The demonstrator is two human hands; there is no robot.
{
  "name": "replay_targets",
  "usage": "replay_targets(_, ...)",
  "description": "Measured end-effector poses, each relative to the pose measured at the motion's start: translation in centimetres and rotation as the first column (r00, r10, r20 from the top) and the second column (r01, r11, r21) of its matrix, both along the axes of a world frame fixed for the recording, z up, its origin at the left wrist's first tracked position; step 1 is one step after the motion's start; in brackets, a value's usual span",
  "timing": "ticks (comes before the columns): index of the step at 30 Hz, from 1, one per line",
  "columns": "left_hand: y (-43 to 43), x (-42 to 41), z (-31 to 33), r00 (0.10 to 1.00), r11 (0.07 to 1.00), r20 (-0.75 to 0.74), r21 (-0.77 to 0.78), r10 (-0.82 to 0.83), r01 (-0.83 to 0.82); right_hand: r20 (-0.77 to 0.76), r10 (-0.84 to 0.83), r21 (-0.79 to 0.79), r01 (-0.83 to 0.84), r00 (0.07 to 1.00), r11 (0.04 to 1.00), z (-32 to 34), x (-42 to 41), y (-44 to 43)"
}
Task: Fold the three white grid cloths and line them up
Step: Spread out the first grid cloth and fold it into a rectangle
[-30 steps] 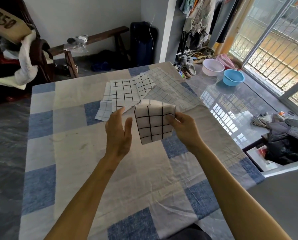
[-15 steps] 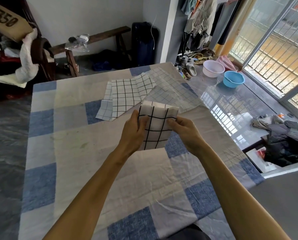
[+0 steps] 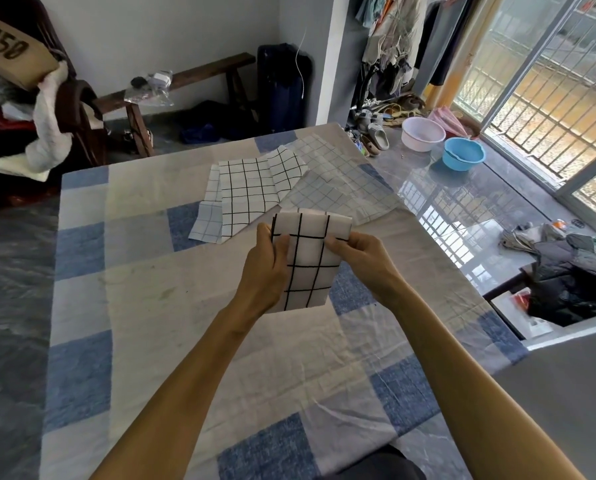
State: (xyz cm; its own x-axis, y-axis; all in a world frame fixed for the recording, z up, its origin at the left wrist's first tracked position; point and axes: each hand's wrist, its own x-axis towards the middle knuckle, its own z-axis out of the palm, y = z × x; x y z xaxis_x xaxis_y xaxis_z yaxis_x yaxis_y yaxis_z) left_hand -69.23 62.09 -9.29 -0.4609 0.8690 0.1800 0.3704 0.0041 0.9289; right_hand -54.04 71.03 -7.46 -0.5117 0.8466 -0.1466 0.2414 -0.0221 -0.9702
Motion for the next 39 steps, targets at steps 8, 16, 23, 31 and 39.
replay_targets(8,0.1,0.1,-0.2,0.997,0.995,-0.018,-0.064,-0.078,0.077,-0.136,-0.228,-0.196,0.2,0.964,0.96,1.0,-0.2,0.4)
replay_targets(16,-0.3,-0.3,-1.6,0.986,0.99,-0.131,-0.114,-0.102,0.087,-0.178,-0.365,-0.278,0.309,0.914,0.91,1.1,0.4,0.8)
replay_targets(23,0.5,-1.5,-1.2,0.805,0.987,-0.571,-0.107,-0.162,0.122,0.026,-0.432,0.847,0.21,0.902,0.488,-0.1,0.3,0.4)
replay_targets(31,0.3,-1.5,-0.7,0.896,0.997,-0.438,-0.046,-0.076,0.062,0.472,-0.192,0.82,-0.348,0.86,0.455,-0.8,-1.9,0.0)
replay_targets(39,-0.7,-2.1,0.0,0.975,0.994,-0.21,0.094,0.07,-0.051,0.356,-0.14,0.717,-0.174,0.924,0.675,-0.9,-1.5,0.0)
